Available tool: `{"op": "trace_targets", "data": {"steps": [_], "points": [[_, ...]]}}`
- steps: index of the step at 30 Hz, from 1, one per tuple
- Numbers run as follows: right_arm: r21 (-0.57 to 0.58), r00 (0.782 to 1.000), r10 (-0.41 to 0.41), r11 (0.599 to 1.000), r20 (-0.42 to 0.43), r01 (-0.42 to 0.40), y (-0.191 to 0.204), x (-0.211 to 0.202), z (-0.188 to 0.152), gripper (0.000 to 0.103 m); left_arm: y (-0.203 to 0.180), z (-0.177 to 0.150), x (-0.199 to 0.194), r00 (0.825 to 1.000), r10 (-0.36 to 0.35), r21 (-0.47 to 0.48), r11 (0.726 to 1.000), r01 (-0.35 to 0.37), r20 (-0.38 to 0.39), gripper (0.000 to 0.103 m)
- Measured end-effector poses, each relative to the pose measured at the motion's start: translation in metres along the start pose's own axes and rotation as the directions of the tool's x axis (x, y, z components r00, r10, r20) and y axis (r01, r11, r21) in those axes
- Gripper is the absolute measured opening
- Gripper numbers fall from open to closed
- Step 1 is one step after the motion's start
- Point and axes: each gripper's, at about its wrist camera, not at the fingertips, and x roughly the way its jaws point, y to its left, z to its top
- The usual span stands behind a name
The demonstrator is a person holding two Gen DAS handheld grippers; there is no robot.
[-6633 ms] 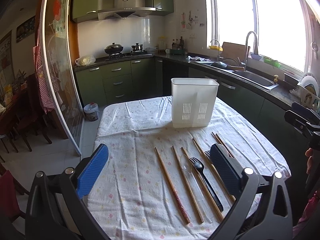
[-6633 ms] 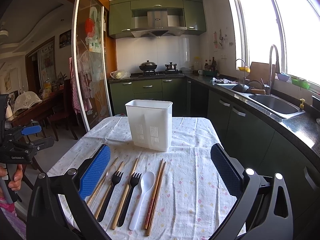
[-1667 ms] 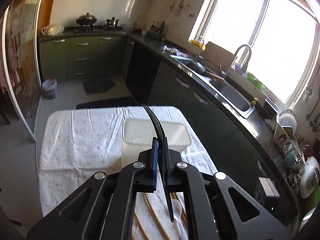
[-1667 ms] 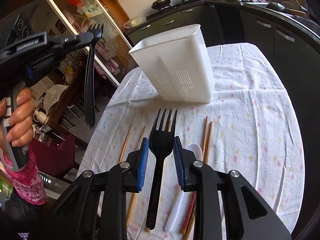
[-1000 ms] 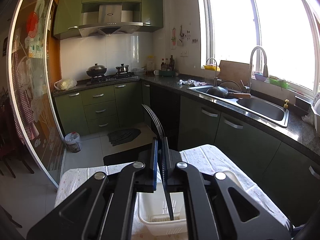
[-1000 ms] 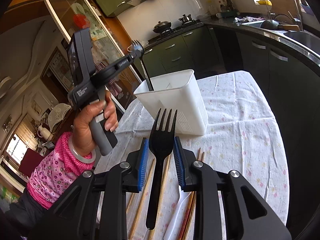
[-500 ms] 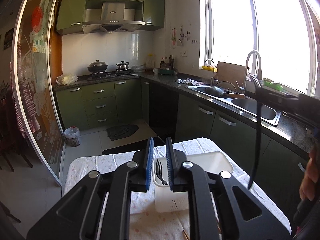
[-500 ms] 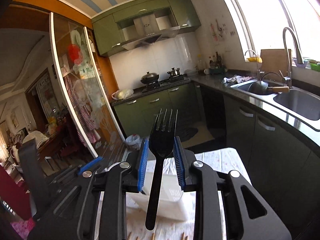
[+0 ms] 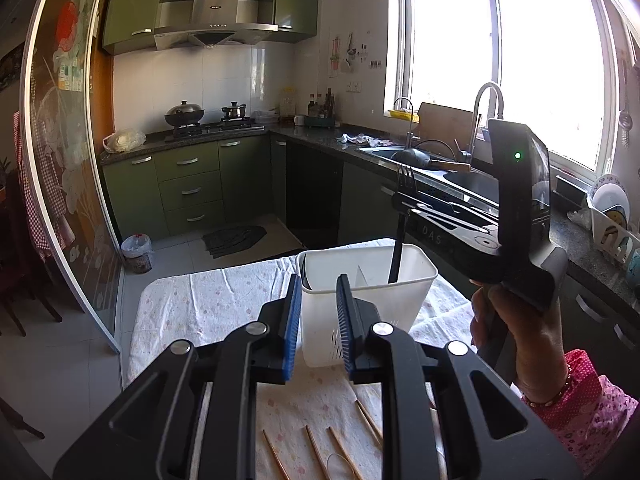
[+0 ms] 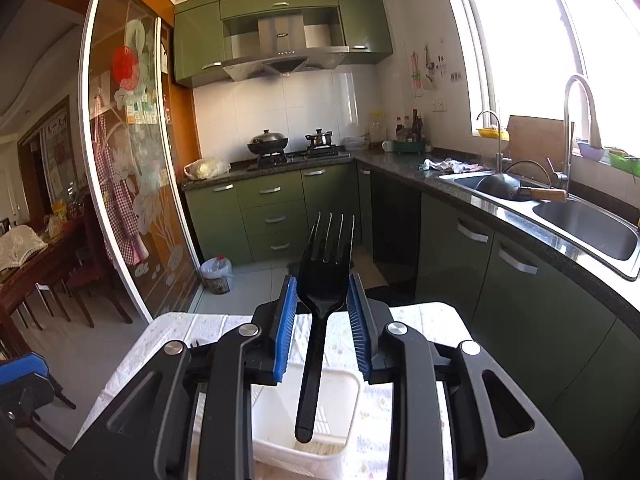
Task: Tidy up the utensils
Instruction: 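Open the left gripper to drop the fork into the caddy, then lower the left gripper onto the clear plastic spoon and close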
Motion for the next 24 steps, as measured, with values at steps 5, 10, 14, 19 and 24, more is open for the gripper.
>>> {"op": "trace_targets", "data": {"steps": [5, 10, 14, 19, 24], "points": [[-0.035, 1.000, 0.003, 0.999, -0.016, -0.004, -0.001, -0.028, -0.029, 0.041, -0.001, -0.012, 0.005, 0.996, -0.018, -0.020, 1.000, 0.017, -0.082, 0.024], [0.006, 0.996, 0.075, 0.997, -0.047, -0.074, -0.014, -0.079, -0.048, 0.041, 0.001, -0.043, 0.017, 0.974, -0.040, -0.042, 0.999, 0.031, -0.224, 0.026], [0.047, 0.981, 0.150, 0.988, -0.125, -0.146, -0.030, -0.115, -0.080, 0.041, 0.010, -0.082, 0.045, 0.910, -0.119, -0.130, 0.989, 0.073, -0.396, 0.026], [0.115, 0.962, 0.201, 0.977, -0.183, -0.182, -0.053, -0.146, -0.120, 0.041, 0.018, -0.113, 0.073, 0.827, -0.241, -0.228, 0.963, 0.140, -0.508, 0.025], [0.178, 0.955, 0.223, 0.966, -0.196, -0.189, -0.072, -0.157, -0.137, 0.043, 0.022, -0.124, 0.087, 0.794, -0.277, -0.267, 0.952, 0.150, -0.540, 0.025]]}}
